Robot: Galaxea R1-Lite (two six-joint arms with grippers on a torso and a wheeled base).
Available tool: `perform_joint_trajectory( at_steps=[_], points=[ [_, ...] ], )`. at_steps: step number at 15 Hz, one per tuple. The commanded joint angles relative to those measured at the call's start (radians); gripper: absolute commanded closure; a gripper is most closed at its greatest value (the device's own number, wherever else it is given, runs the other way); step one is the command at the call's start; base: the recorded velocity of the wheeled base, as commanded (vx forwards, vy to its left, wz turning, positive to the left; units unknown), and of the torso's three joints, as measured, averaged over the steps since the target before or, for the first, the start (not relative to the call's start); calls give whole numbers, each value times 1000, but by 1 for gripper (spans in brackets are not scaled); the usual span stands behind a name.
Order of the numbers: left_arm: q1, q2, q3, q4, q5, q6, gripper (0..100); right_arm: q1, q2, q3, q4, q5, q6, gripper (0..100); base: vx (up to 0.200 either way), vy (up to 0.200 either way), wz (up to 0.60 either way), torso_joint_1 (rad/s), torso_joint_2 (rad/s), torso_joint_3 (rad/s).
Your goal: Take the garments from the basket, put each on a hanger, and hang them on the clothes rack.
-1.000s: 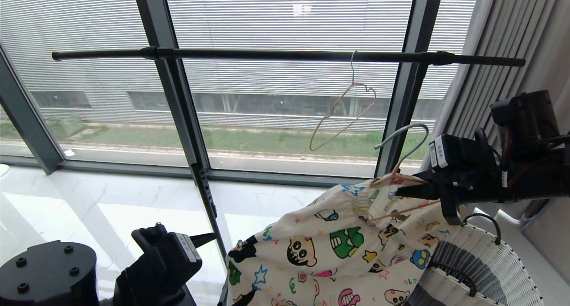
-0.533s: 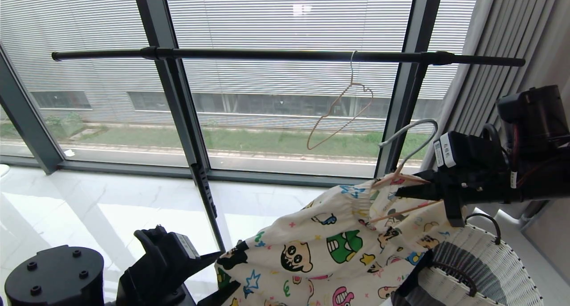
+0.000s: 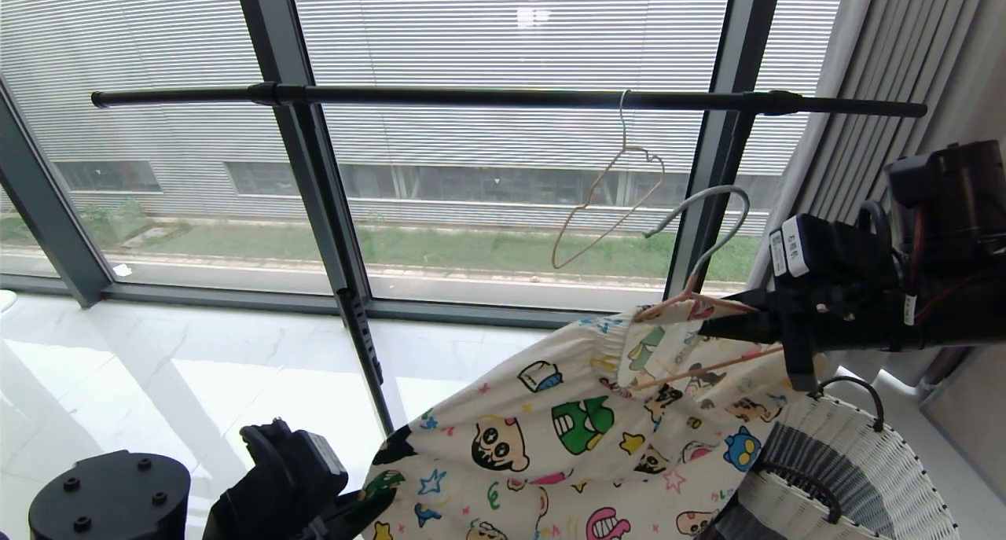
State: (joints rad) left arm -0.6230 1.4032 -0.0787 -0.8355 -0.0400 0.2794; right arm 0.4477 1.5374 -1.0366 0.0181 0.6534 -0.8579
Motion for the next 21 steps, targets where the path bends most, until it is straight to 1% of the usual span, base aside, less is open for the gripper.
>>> perform_joint_trajectory(
  at_steps=[1, 4, 7, 16, 21],
  points=[
    [16, 5, 27, 0, 3, 1, 100, -6, 1, 0, -3, 0, 0, 100, 0, 0, 0, 0, 0, 0],
    [29, 14, 48, 0, 11, 3, 100, -15, 1, -5, -4, -1, 10, 100, 0, 0, 0, 0, 0, 0],
    [28, 31, 47, 0, 11, 3, 100, -15, 1, -13, -6, -3, 49, 100, 0, 0, 0, 0, 0, 0],
    [28, 25, 42, -4, 11, 4, 100, -14, 0, -17, -6, -3, 51, 100, 0, 0, 0, 0, 0, 0],
    [26, 19, 17, -4, 12, 3, 100, -15, 1, -17, -6, -3, 51, 100, 0, 0, 0, 0, 0, 0]
  ],
)
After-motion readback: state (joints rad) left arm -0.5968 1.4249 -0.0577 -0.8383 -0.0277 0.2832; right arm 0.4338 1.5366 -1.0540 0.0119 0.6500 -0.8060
